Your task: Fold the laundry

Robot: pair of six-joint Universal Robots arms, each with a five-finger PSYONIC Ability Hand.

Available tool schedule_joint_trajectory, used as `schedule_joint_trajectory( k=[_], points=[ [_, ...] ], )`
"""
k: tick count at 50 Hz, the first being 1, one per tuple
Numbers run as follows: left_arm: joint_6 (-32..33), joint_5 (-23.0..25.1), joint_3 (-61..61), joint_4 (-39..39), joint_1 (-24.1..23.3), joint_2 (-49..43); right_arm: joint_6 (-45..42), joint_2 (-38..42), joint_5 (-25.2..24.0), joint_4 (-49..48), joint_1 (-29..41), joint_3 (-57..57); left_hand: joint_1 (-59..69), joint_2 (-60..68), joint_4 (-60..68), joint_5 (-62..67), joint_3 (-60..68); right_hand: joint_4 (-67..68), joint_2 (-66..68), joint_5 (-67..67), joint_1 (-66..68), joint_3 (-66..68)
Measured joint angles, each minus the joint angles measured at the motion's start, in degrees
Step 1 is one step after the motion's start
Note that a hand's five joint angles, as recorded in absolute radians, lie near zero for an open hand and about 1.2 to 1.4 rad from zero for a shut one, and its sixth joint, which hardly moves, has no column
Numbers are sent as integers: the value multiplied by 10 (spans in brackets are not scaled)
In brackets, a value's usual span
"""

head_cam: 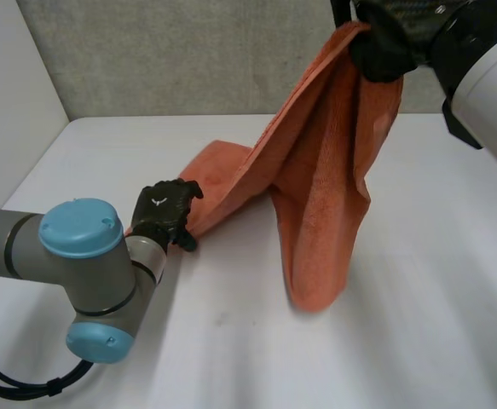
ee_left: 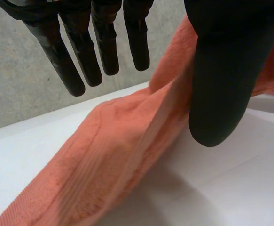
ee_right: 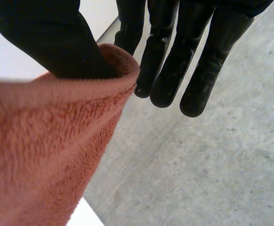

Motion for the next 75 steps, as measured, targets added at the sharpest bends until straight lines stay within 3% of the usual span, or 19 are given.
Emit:
schedule_joint_trajectory(
  k=[4,11,14,20,26,33,39,45,52,58,63,67,71,75],
  points=[
    [-1,0,12,0,-1,-18,0,-19,0,2,-2,0,68,63,63,62,63,0,0,0,0,0],
    [1,-1,18,9,-1,-25,0,-30,1,4,-10,-1,354,349,350,349,348,0,0,0,0,0],
    [3,-11,17,17,2,-23,-1,-31,1,5,-21,-2,402,418,419,413,417,0,0,0,0,0],
    [11,-50,5,20,35,11,-6,-27,-4,10,-70,-2,419,440,440,433,439,0,0,0,0,0],
    [34,-64,-34,17,86,125,-8,3,-28,32,-136,-1,424,444,443,438,442,0,6,0,0,0],
    [97,-3,-76,6,105,285,-12,69,-62,63,-169,5,427,444,445,438,442,0,6,0,0,0],
    [125,31,-88,-32,112,324,-39,125,-67,92,-168,15,427,444,445,440,442,0,6,0,0,0],
    [161,40,-85,-91,123,288,-90,186,-62,118,-162,25,427,444,445,440,442,0,6,0,0,0],
    [252,39,-41,-132,135,139,-151,278,-53,126,-159,5,427,444,445,440,443,0,6,0,0,0],
    [311,39,58,-125,136,34,-161,361,-42,104,-157,-102,427,445,445,440,443,0,6,0,0,0],
    [335,40,197,-78,133,-22,-157,412,-27,34,-146,-240,427,445,445,440,443,0,6,0,0,1],
    [334,43,287,24,131,-21,-153,414,6,-84,-129,-335,427,445,445,441,444,1,6,0,0,2],
    [330,45,314,172,128,18,-150,367,51,-223,-114,-344,429,445,445,441,444,2,6,0,0,3],
    [328,46,291,247,127,55,-144,315,66,-299,-108,-294,430,445,445,442,444,2,6,0,0,3]
  ],
)
